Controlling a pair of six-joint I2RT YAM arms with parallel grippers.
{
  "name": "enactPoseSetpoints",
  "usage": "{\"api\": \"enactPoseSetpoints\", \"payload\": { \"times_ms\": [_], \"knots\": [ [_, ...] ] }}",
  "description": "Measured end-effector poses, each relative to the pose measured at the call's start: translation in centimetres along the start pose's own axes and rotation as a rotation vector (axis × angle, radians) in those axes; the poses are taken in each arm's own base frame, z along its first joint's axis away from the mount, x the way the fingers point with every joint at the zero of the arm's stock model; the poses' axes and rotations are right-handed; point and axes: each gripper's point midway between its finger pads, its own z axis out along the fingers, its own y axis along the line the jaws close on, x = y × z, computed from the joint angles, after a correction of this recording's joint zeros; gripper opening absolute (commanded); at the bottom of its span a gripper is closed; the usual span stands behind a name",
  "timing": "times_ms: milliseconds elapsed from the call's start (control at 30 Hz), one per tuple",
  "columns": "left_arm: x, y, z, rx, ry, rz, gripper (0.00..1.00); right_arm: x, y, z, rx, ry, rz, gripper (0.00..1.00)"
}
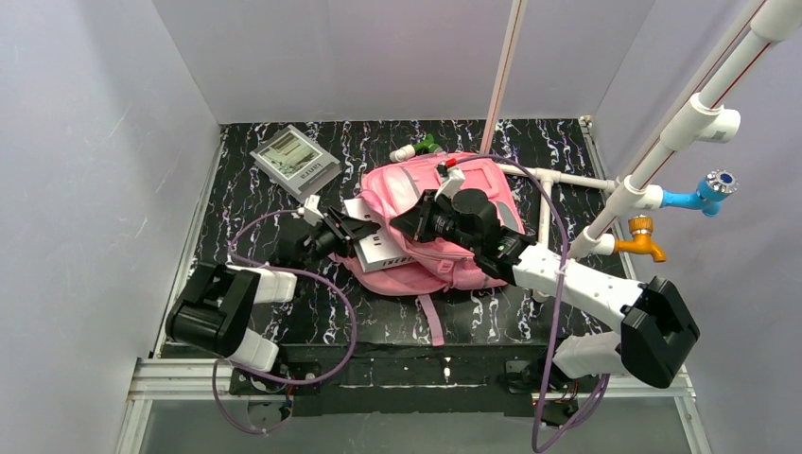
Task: Pack the student bag
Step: Place the book in the student bag.
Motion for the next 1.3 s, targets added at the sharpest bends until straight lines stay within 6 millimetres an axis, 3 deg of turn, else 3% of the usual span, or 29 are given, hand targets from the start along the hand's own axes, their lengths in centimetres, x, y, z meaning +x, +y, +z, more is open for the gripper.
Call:
{"api": "enactPoseSetpoints", "payload": {
  "times_ms": [333, 467, 633, 867, 967, 1133, 1300],
  "knots": [
    [1.4, 0.2, 5.1, 0.005, 0.055, 0.034, 0.00, -0.3, -2.0, 0.5, 0.069, -0.016, 0.001, 0.01],
    [2.0, 0.1, 5.6, -0.001, 0.048, 0.059, 0.00, 0.0, -2.8, 0.3, 0.109, 0.009, -0.030, 0.01],
    [2.2, -0.7, 3.7, -0.035, 0.028, 0.100, 0.00, -0.4, -2.4, -0.7, 0.158, 0.097, -0.157, 0.01],
    [1.1, -2.8, -1.6, -0.082, 0.035, 0.079, 0.00, -1.6, -0.7, -3.9, 0.131, 0.121, -0.230, 0.01],
    [1.0, -3.0, -2.4, -0.064, 0.056, 0.014, 0.00, -2.3, -0.6, -4.9, 0.096, 0.088, -0.164, 0.01],
    [1.2, -4.1, -3.5, -0.033, 0.050, -0.039, 0.00, -1.9, -1.6, -4.7, 0.077, 0.089, -0.056, 0.01],
    [1.1, -5.1, -3.6, -0.003, 0.041, -0.033, 0.00, -3.5, -1.5, -4.4, 0.062, 0.035, -0.003, 0.01]
  ]
}}
